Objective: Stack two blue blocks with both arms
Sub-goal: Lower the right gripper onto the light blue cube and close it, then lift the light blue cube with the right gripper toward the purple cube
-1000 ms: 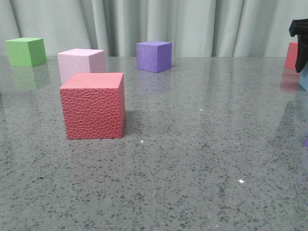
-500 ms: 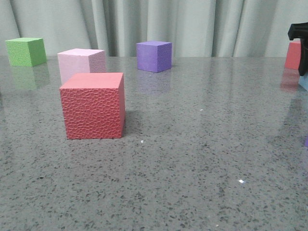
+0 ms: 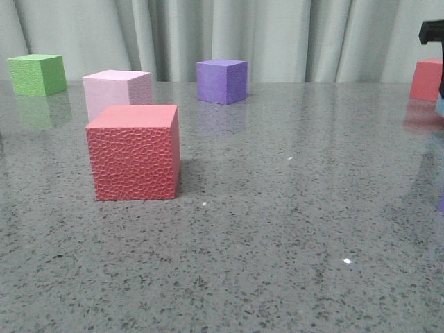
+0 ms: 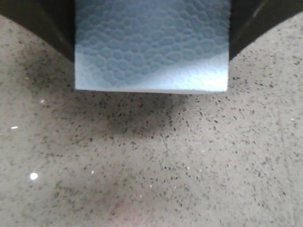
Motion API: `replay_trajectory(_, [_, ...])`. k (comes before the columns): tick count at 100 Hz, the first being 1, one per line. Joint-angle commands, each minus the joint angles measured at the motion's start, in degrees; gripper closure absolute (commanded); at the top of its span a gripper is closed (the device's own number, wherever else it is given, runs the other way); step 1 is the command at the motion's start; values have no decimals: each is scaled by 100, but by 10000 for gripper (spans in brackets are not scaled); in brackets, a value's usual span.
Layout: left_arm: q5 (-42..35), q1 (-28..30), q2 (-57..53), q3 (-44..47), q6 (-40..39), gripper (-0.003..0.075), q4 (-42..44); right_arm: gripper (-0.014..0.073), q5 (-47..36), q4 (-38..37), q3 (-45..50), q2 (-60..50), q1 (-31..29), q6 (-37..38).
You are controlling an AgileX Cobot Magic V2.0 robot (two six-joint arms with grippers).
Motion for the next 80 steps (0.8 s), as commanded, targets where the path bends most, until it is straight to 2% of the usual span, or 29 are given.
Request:
replay_trajectory(1, [-346, 16, 60, -194, -54, 47, -83, 213, 207, -34, -472, -253, 92, -26])
replay_trajectory(16, [-346, 16, 60, -194, -54, 47, -83, 213, 648, 18, -961, -253, 440, -26])
replay_trajectory(33, [-346, 16, 60, -194, -54, 47, -83, 213, 735, 271, -1298, -253, 987, -26])
replay_trajectory(50, [-346, 16, 60, -194, -54, 47, -83, 213, 627, 554, -1454, -253, 1558, 32])
replay_trajectory(80, [-346, 16, 60, -194, -54, 47, -83, 211, 73, 554, -1460, -241, 2266, 528])
